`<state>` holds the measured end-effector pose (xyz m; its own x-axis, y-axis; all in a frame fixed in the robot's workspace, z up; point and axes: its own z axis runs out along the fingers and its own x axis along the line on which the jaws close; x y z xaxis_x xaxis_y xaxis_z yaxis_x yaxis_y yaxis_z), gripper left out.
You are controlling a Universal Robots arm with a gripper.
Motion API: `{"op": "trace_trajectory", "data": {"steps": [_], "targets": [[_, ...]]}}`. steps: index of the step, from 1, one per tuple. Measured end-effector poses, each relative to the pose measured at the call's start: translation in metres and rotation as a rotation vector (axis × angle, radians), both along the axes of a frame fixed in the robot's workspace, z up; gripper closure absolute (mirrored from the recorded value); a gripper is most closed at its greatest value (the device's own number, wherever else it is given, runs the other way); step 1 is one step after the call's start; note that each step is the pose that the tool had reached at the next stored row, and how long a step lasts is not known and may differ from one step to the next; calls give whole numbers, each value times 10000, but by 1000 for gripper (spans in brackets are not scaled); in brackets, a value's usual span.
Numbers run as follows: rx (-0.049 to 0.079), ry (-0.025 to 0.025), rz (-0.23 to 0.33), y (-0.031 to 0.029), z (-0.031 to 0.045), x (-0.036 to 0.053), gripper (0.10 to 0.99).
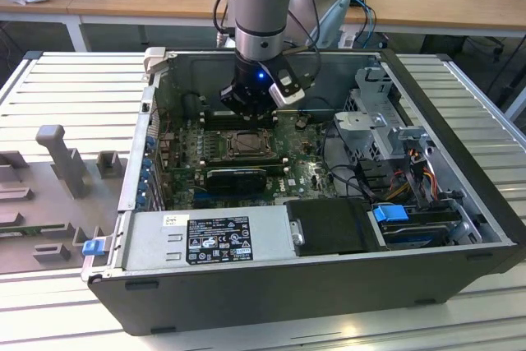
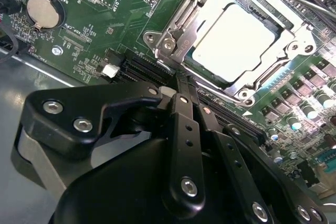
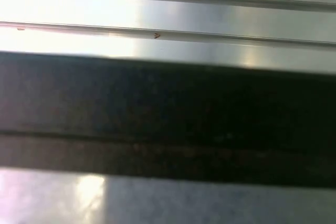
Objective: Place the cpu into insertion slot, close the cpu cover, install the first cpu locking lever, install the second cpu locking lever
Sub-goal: 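Install the first cpu locking lever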
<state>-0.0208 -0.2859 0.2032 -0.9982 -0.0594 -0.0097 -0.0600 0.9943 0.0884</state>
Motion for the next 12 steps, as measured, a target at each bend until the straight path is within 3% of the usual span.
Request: {"op": "trace_trajectory", "data": {"steps": [7, 8, 9, 12], "targets": [[-3, -1, -44, -20, -23, 0, 980], [23, 2, -43, -23, -27, -1, 980], [133, 1, -44, -22, -30, -1, 980], [204, -7, -44, -19, -16, 1, 980]]}}
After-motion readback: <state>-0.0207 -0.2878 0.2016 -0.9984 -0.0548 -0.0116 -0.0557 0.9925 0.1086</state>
